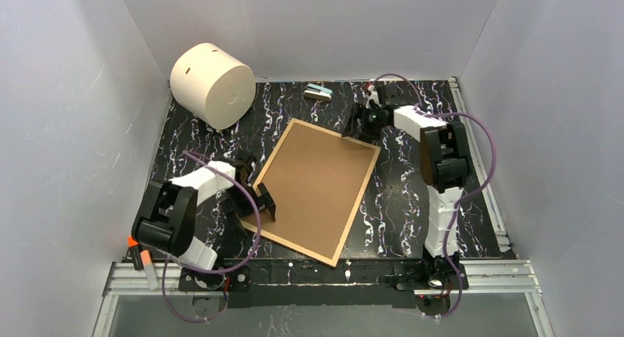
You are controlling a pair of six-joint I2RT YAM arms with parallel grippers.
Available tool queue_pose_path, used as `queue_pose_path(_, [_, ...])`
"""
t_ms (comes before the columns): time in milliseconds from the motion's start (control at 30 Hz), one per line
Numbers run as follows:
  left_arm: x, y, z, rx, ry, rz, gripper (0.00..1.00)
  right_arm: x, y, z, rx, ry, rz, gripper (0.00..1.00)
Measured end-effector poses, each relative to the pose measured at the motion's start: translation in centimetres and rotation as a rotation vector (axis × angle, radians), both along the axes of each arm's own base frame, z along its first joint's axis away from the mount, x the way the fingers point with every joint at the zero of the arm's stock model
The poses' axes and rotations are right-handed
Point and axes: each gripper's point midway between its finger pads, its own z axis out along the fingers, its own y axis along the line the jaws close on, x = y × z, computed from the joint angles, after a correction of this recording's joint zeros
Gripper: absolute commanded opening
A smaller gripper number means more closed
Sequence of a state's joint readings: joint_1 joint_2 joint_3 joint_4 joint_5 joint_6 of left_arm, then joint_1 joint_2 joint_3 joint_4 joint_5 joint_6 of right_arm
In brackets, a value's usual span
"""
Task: Put the photo into the frame
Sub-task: Adjust the photo frame at the center of the board.
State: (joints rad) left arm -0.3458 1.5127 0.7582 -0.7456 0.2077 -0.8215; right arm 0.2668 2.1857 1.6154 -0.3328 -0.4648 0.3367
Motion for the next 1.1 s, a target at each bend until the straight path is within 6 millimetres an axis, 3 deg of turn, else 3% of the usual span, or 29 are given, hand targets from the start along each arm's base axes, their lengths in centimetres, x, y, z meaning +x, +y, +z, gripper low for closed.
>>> queue_pose_path(167, [4.2, 1.8, 0.1, 0.029, -0.049, -0.004, 0.97, -3.8, -3.7, -0.2, -0.039, 0.055, -0.089, 0.75])
queue_pose_path(333, [9.5, 3.6, 0.1, 0.058, -0.106, -0.013, 0.92, -7.8, -5.8, -0.6, -0.082, 0.093, -0.122, 0.67])
queue_pose_path(600, [16.9, 4.5, 0.5, 0.074, -0.29, -0.022, 0.96, -14.6, -8.0, -0.4, -0.22, 0.236, -0.143, 0.75])
queue_pose_path(700, [18.1, 4.1, 0.8, 0.04, -0.344, -0.019, 0.98, -16.0, -8.1, 1.0, -0.263, 0.25, -0.175, 0.72])
queue_pose_path(900, [18.5, 3.9, 1.1, 0.006, -0.374, -0.026, 0.99, -16.5, -7.6, 4.3, -0.228, 0.179, -0.19, 0.65])
queue_pose_path(1000, [18.4, 3.9, 1.1, 0.001, -0.382, -0.035, 0.97, -17.4, -7.9, 3.8, -0.235, 0.193, -0.191, 0.65])
queue_pose_path(1100, [18.3, 3.9, 1.1, -0.007, -0.392, -0.039, 0.95, -19.5, -8.6, 2.0, -0.268, 0.262, -0.188, 0.64])
